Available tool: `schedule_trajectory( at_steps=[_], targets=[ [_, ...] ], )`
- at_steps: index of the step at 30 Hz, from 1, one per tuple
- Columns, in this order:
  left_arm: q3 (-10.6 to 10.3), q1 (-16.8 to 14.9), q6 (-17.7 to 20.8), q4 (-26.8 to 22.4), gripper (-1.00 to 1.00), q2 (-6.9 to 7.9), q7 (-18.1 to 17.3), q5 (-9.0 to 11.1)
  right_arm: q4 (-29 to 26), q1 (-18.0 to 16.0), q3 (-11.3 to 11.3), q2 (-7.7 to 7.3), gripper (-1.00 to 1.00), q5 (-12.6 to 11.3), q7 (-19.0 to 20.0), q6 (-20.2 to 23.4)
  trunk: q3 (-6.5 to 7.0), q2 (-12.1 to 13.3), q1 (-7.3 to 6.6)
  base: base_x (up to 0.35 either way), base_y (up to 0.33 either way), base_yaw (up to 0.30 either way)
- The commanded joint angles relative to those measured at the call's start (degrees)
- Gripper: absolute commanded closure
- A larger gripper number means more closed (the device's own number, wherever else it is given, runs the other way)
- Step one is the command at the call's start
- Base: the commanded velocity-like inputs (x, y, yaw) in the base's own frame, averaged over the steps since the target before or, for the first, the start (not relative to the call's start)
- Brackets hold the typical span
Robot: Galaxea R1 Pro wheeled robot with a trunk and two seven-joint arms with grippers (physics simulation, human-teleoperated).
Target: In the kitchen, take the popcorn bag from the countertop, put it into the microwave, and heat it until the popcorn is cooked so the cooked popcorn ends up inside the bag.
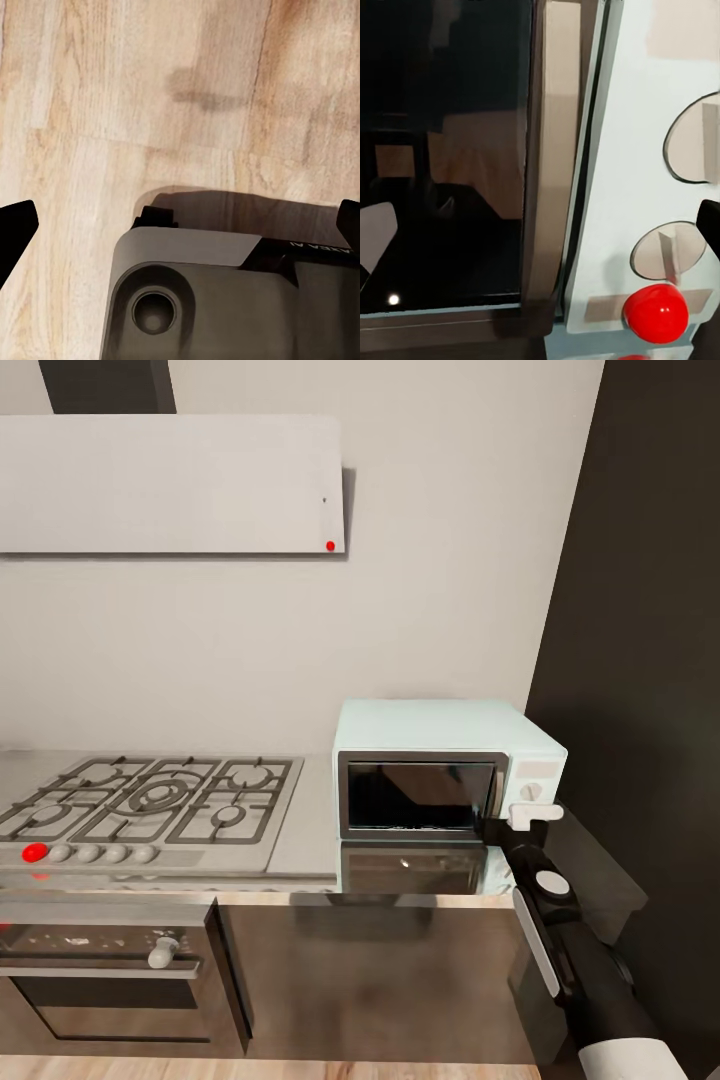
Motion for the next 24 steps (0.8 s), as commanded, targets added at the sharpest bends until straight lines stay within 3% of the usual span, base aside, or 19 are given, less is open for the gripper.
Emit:
schedule_trajectory(
  at_steps=[1, 10, 15, 24],
  targets=[
    [0.24, -0.04, -0.19, 0.04, -1.0, -0.02, 0.05, -0.04, -0.14, -0.02, 0.07, -0.03, -1.0, 0.1, -0.21, 0.35, -0.07, -0.04, 0.0, 0.0, 0.0, 0.0],
    [0.24, -0.04, -0.19, 0.04, -1.0, -0.02, 0.05, -0.04, -0.53, 0.18, 0.03, -0.02, -1.0, 0.1, -0.21, 0.31, -0.07, -0.04, 0.0, 0.094, 0.0, 0.0],
    [0.24, -0.04, -0.19, 0.04, -1.0, -0.02, 0.05, -0.04, -0.31, 0.26, -2.99, -0.01, -1.0, 0.25, -0.15, 0.24, -0.07, -0.04, 0.0, 0.043, 0.0, 0.0],
    [0.24, -0.04, -0.2, 0.04, -1.0, -0.02, 0.05, -0.04, -0.29, 0.27, -3.34, -0.02, -1.0, 0.28, 0.05, 0.25, -0.07, -0.04, 0.0, 0.001, 0.0, 0.0]
  ],
)
